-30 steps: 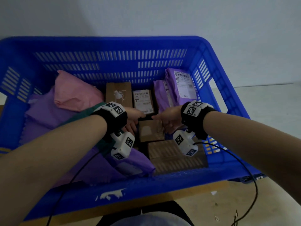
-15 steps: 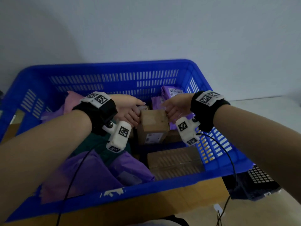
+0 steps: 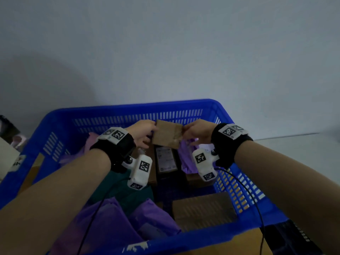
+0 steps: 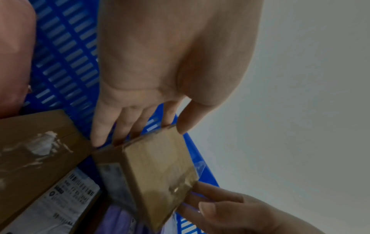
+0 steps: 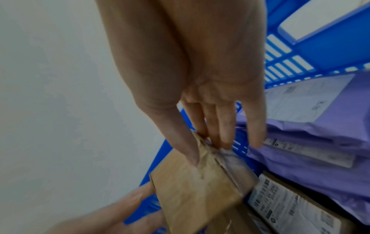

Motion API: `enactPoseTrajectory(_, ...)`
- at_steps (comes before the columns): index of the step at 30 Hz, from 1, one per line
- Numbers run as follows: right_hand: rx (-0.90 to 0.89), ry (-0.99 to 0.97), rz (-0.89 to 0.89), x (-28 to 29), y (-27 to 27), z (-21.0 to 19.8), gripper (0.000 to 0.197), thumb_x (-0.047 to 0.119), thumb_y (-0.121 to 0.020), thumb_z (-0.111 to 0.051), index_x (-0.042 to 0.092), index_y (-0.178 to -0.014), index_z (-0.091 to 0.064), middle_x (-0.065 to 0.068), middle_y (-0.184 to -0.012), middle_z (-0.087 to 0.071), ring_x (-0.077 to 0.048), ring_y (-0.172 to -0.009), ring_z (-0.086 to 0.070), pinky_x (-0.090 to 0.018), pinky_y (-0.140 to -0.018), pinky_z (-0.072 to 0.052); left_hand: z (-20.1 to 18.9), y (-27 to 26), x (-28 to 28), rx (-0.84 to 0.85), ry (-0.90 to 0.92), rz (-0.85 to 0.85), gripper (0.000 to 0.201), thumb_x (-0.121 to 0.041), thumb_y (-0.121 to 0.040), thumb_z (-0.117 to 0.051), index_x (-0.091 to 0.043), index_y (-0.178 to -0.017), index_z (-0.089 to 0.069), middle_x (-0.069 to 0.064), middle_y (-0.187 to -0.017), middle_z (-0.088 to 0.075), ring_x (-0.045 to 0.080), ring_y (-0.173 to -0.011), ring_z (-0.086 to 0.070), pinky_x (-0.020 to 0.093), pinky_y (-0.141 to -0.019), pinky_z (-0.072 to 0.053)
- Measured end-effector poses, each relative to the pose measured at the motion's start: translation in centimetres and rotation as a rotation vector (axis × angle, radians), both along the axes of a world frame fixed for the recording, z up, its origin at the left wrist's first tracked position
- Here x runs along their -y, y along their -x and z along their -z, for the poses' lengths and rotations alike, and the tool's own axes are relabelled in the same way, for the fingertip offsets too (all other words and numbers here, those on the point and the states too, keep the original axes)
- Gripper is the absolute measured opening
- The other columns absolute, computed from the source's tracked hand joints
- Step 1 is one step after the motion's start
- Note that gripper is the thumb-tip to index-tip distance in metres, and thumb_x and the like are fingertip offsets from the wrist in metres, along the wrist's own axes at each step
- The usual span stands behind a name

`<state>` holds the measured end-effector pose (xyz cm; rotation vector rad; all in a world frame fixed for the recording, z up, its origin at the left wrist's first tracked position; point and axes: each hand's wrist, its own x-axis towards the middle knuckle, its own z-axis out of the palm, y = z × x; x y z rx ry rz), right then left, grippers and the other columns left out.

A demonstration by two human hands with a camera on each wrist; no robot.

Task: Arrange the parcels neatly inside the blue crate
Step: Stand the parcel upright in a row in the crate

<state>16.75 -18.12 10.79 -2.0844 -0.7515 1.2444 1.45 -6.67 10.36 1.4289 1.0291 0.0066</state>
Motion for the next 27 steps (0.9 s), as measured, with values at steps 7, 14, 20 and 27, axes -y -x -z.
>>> enactPoseTrajectory(7, 0.152, -0.301, -0.023, -0.4, 1.1, -0.2, 0.080, -0.027, -0.067, -0.060, 0.011, -0.137, -0.049, -0.009, -0.131, -0.055, -0.018, -0.115, -0.050, -0.034, -0.092, -0.048, 0.8, -0.2, -0.6, 0.161, -0.087, -0.167, 0.061, 0.003, -0.093, -0.043, -0.024, -0.146, -0.033, 0.011, -0.126, -0.055, 0.030, -0.106, -0.057, 0.035, -0.087, -0.045)
enactPoseTrajectory(14, 0.159, -0.398, 0.074, -0.9, 1.0, 1.0, 0.076, -0.007, -0.079, -0.067, 0.015, -0.145, -0.036, -0.014, -0.132, -0.054, -0.022, -0.110, -0.056, -0.037, -0.090, -0.052, 1.3, 0.1, -0.5, 0.195, -0.044, -0.208, 0.037, -0.007, -0.097, -0.041, -0.009, -0.132, -0.051, 0.016, -0.126, -0.059, 0.030, -0.105, -0.059, 0.037, -0.087, -0.047)
enactPoseTrajectory(20, 0.163, -0.296, 0.211, -1.4, 0.1, 3.3, 0.044, 0.024, -0.088, -0.064, 0.001, -0.124, -0.057, -0.011, -0.110, -0.065, -0.023, -0.099, -0.065, -0.030, -0.080, -0.055, 2.6, 0.4, -0.7, 0.234, 0.037, -0.193, 0.035, -0.006, -0.095, -0.043, -0.006, -0.129, -0.053, 0.010, -0.107, -0.063, 0.031, -0.099, -0.061, 0.043, -0.089, -0.050)
enactPoseTrajectory(27, 0.076, -0.168, 0.234, -2.4, -0.1, 5.9, 0.029, 0.021, -0.090, -0.061, 0.005, -0.115, -0.060, -0.010, -0.112, -0.068, -0.023, -0.097, -0.067, -0.040, -0.086, -0.056, 4.7, -0.4, -0.4, 0.232, 0.130, -0.198, 0.032, 0.000, -0.096, -0.039, -0.004, -0.126, -0.051, 0.014, -0.117, -0.058, 0.032, -0.099, -0.060, 0.042, -0.086, -0.051)
